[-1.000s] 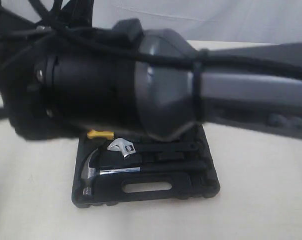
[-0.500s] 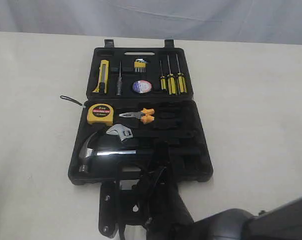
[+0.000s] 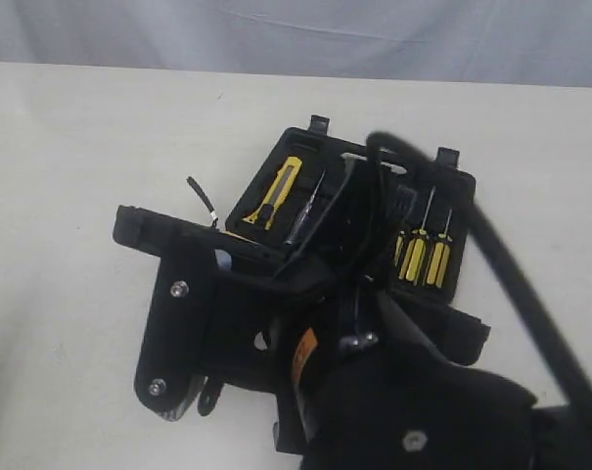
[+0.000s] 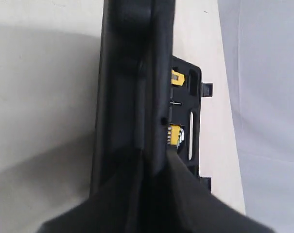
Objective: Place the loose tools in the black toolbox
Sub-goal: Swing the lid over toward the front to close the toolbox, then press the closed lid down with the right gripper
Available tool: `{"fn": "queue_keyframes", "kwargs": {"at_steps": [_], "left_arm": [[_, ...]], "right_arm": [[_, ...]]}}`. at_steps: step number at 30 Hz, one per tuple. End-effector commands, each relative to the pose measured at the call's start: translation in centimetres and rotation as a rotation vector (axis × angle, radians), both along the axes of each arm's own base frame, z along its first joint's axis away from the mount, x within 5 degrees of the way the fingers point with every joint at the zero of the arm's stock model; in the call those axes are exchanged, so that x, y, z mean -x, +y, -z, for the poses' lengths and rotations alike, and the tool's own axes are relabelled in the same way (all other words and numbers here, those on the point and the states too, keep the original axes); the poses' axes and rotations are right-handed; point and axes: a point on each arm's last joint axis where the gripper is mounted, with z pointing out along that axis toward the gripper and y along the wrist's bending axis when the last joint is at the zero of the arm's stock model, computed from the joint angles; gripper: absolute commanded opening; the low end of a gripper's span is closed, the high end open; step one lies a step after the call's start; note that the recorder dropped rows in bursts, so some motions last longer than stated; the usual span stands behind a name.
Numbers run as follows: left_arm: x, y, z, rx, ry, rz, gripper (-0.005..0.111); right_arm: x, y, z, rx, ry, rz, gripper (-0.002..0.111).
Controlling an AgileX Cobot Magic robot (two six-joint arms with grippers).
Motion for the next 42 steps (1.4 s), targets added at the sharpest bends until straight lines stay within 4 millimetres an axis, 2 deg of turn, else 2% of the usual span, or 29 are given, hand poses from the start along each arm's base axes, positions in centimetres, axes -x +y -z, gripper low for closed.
{"fn": "queue_keyframes", "kwargs": {"at_steps": [1, 4, 8, 13, 16, 22, 25, 28, 33, 39, 42], "left_arm": [[0.0, 0.0, -0.1, 0.006, 0.000, 0.006, 0.000], [0.0, 0.0, -0.1, 0.006, 0.000, 0.006, 0.000], [0.0, 0.0, -0.1, 0.006, 0.000, 0.006, 0.000], [0.0, 0.0, -0.1, 0.006, 0.000, 0.006, 0.000], [0.0, 0.0, -0.1, 0.006, 0.000, 0.006, 0.000], [0.0, 0.0, -0.1, 0.006, 0.000, 0.006, 0.000], [0.0, 0.0, -0.1, 0.006, 0.000, 0.006, 0.000], [0.0, 0.0, -0.1, 0.006, 0.000, 0.006, 0.000], [0.0, 0.0, -0.1, 0.006, 0.000, 0.006, 0.000], [0.0, 0.0, -0.1, 0.006, 0.000, 0.006, 0.000], [0.0, 0.0, -0.1, 0.001, 0.000, 0.005, 0.000]], "right_arm": [[-0.4, 0.6, -3.6, -0.001, -0.080, -0.048, -0.001], [-1.2, 1.0, -5.7, -0.044, -0.085, -0.037, -0.001], [-3.4, 0.6, -6.8, -0.081, -0.022, -0.013, -0.001], [-7.7, -1.3, -6.7, -0.154, 0.092, 0.020, -0.001], [-10.9, -3.6, -5.9, -0.156, 0.141, 0.071, -0.001], [-17.3, -8.3, -2.6, -0.090, 0.189, 0.185, -0.001], [-20.3, -10.0, 0.2, -0.043, 0.217, 0.195, -0.001], [-22.4, -11.2, 3.1, 0.021, 0.242, 0.193, -0.001], [-24.5, -11.7, 7.1, 0.196, 0.240, 0.096, -0.001], [-26.2, -11.0, 11.3, 0.284, 0.275, 0.029, -0.001], [-27.1, -10.7, 12.7, 0.306, 0.279, 0.036, 0.000]]}}
